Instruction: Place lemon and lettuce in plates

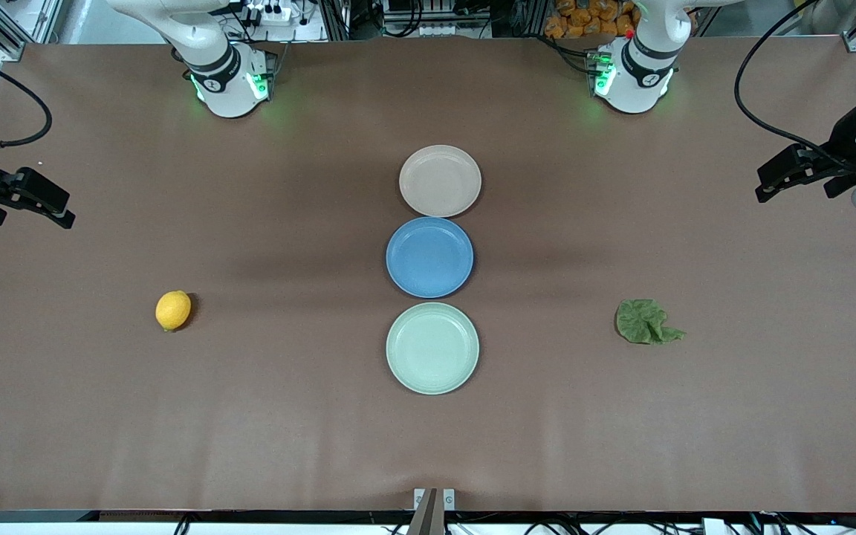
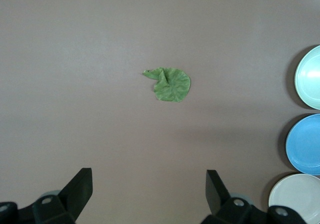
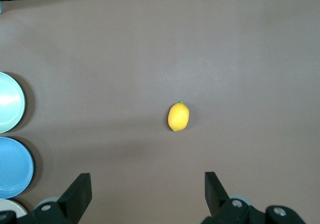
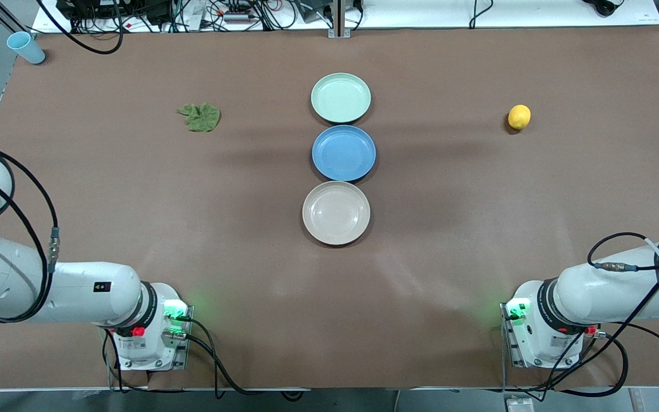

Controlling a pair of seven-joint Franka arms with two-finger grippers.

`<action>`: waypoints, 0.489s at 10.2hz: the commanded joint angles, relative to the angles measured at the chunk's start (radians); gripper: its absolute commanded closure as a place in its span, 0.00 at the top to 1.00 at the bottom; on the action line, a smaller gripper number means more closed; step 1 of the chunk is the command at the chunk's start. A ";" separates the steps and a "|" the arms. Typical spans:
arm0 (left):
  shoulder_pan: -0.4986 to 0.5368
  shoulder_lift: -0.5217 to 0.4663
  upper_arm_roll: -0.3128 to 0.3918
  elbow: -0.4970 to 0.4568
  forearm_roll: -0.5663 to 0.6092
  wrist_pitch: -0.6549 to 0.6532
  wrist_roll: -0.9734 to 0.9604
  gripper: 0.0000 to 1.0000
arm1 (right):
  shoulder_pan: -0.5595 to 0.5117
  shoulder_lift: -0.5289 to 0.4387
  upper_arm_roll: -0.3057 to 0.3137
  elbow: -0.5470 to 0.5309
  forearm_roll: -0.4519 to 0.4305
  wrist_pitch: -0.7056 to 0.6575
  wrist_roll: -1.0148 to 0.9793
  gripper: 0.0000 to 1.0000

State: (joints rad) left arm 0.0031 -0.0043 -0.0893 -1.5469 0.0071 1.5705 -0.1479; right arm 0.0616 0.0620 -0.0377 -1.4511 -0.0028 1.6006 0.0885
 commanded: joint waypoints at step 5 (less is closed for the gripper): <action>0.006 0.021 0.000 -0.002 -0.019 -0.001 0.022 1.00 | -0.026 0.002 -0.001 -0.005 0.014 -0.008 -0.023 1.00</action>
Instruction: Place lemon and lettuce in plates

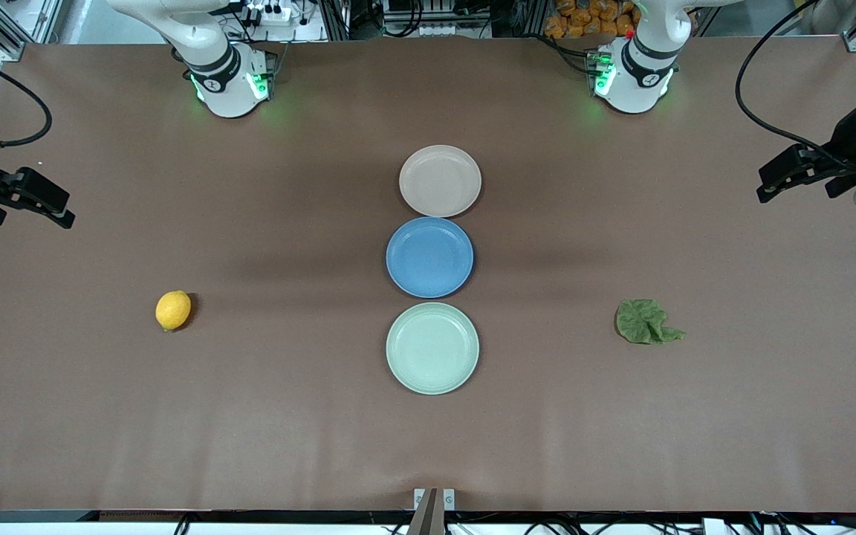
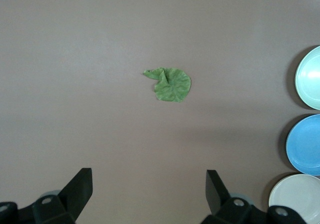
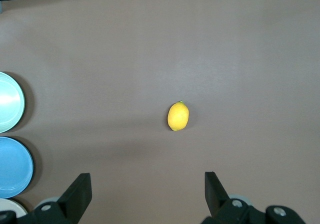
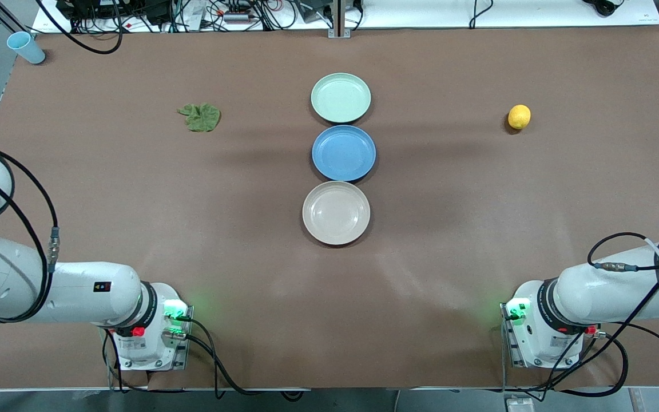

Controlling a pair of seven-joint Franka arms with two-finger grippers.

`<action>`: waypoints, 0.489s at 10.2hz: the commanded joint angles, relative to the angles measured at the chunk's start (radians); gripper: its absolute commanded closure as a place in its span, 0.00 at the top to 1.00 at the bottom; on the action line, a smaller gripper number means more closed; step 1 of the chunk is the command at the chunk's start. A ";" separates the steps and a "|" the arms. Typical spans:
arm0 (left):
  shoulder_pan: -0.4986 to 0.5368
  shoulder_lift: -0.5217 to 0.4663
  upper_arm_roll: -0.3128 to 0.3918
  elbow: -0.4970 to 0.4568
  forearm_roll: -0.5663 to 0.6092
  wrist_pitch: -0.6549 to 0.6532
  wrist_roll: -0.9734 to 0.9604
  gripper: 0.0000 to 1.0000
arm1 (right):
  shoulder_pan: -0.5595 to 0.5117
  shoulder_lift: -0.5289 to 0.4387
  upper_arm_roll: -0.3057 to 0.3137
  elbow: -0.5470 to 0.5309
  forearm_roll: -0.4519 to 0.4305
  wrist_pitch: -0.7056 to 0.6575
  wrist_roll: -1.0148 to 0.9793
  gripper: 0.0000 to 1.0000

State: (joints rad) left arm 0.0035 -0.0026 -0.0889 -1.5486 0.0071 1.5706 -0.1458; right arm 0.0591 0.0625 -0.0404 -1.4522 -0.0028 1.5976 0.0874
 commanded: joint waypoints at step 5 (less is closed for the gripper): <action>0.003 0.189 -0.003 -0.162 -0.006 0.327 0.043 1.00 | -0.078 0.201 0.001 -0.014 0.007 0.108 -0.014 1.00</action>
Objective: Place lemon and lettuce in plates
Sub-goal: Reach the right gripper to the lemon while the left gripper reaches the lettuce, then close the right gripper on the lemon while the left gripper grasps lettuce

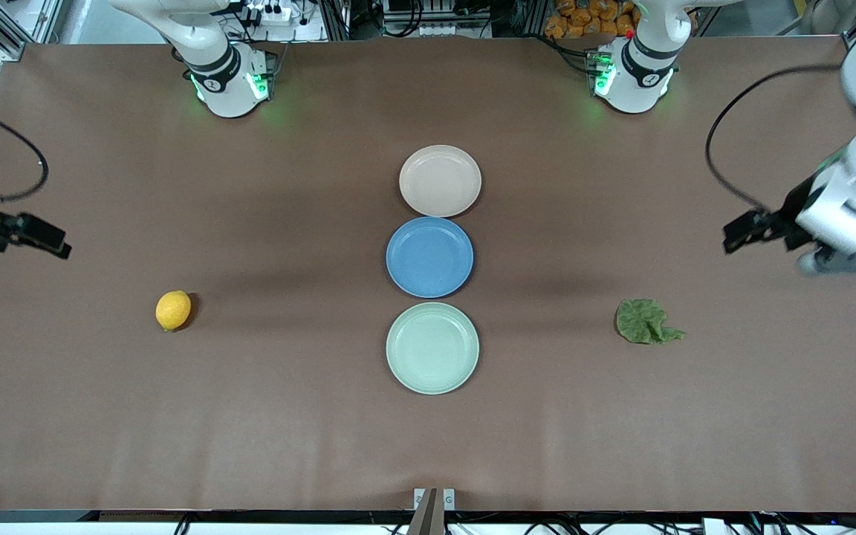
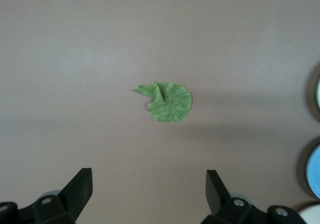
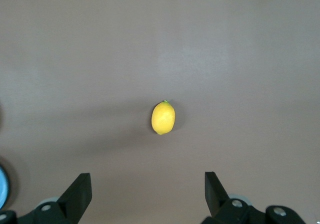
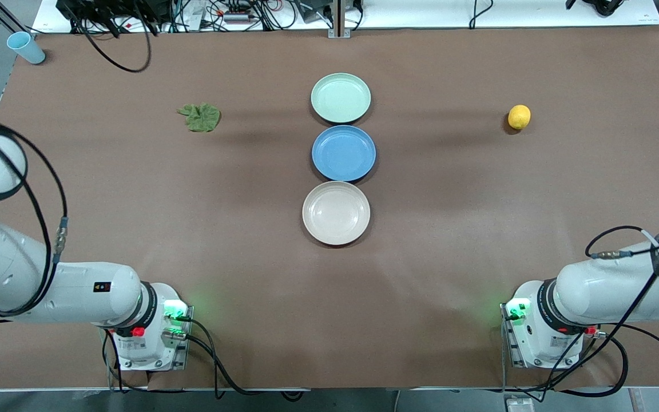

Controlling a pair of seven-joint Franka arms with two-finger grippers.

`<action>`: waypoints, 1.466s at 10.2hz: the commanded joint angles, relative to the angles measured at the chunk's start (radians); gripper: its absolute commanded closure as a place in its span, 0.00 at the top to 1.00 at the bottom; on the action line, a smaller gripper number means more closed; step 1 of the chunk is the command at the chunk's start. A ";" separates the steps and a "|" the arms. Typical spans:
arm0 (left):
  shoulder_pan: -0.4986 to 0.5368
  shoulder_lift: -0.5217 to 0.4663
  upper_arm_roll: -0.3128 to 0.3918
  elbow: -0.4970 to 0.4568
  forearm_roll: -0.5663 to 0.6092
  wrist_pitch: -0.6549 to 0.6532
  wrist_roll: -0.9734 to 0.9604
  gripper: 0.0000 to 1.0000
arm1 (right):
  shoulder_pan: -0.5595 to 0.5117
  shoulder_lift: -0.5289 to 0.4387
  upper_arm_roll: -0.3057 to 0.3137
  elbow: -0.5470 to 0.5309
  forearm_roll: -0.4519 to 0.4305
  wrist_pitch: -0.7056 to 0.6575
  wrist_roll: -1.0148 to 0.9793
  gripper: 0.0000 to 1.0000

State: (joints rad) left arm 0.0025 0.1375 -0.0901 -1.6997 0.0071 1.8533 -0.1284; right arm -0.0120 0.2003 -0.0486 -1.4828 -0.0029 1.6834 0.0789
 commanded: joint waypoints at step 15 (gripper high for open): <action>-0.006 0.554 0.001 -0.005 0.079 0.478 0.044 0.75 | -0.062 0.375 0.012 -0.347 0.018 0.610 -0.011 1.00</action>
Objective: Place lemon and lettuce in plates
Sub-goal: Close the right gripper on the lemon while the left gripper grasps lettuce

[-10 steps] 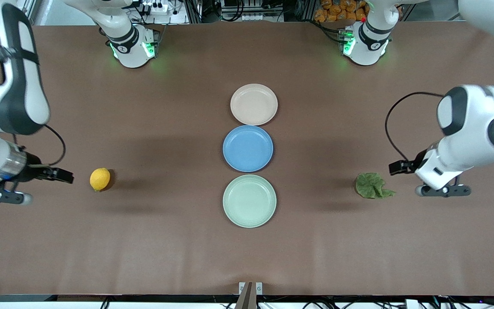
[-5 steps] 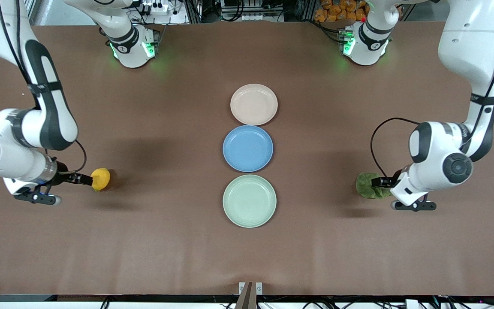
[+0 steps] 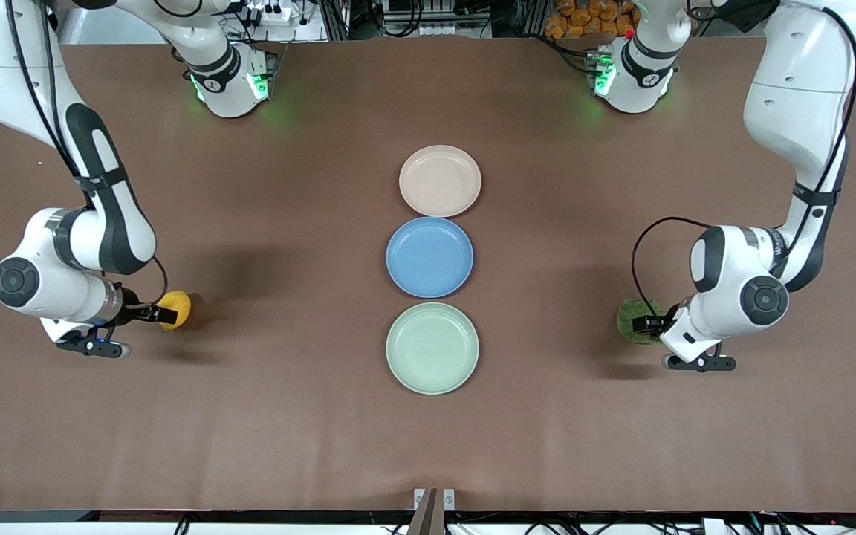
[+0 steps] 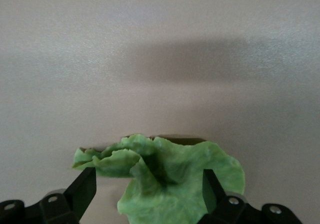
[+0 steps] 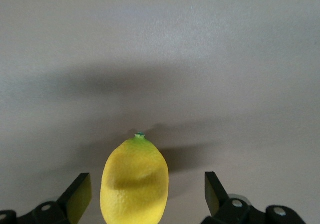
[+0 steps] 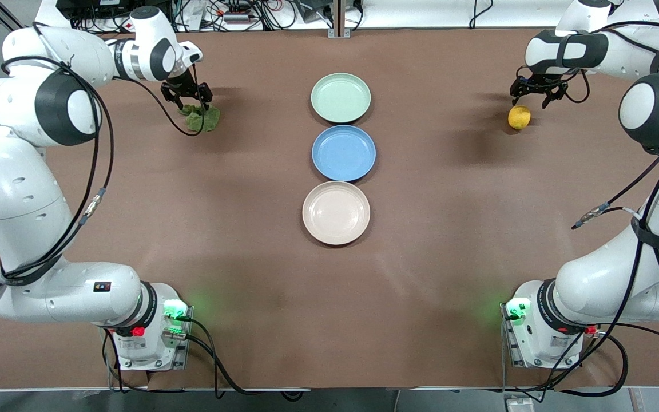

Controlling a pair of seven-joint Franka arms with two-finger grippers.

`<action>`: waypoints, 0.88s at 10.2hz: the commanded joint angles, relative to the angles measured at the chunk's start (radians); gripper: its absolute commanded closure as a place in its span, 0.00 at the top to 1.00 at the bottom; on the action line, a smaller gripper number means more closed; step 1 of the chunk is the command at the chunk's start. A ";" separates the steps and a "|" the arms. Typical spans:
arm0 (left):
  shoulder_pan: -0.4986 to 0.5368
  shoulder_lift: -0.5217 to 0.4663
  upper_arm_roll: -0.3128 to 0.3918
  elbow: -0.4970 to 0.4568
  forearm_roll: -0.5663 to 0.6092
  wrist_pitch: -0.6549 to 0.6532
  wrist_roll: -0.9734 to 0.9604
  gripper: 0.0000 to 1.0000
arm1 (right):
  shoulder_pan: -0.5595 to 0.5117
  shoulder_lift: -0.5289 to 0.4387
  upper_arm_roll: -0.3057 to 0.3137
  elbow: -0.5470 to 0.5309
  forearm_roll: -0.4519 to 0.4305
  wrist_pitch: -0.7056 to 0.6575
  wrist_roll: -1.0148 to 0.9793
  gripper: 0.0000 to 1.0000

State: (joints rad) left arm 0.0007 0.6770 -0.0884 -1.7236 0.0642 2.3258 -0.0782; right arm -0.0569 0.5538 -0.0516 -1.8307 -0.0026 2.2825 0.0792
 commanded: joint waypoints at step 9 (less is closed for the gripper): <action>-0.034 -0.020 -0.042 0.055 0.005 -0.003 -0.086 0.00 | -0.020 0.041 0.024 0.010 0.023 0.015 -0.026 0.20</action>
State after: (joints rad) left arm -0.0305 0.6901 -0.1073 -1.6708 0.0645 2.3443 -0.1401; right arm -0.0579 0.5848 -0.0478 -1.8281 -0.0010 2.2895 0.0750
